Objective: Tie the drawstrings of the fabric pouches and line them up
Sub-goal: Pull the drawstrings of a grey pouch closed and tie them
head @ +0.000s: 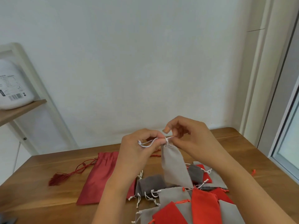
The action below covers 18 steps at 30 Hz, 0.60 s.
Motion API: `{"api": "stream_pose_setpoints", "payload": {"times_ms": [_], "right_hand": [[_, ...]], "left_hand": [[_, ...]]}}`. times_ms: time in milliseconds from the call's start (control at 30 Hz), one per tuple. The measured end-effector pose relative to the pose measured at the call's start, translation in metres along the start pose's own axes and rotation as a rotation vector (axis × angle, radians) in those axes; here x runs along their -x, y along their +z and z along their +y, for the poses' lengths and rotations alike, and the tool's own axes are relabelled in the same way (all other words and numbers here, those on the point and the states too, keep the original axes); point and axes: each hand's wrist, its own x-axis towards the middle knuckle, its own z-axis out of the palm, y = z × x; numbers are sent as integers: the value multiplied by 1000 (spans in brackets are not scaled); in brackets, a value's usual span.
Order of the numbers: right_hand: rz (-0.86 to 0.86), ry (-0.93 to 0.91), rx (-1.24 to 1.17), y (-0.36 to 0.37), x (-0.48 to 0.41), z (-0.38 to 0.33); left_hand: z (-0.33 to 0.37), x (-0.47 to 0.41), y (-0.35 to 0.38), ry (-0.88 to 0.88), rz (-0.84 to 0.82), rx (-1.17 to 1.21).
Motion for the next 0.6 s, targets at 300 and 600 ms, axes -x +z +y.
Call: {"api": "stream_pose_setpoints", "payload": {"times_ms": [300,600], "right_hand": [[28,57,328,-7,-7,22],[-87,248,-80,-16,-3,12]], "left_hand": [[0,0,-4,17,-4,-69],[-6,-2,2,29,-28,-151]]}}
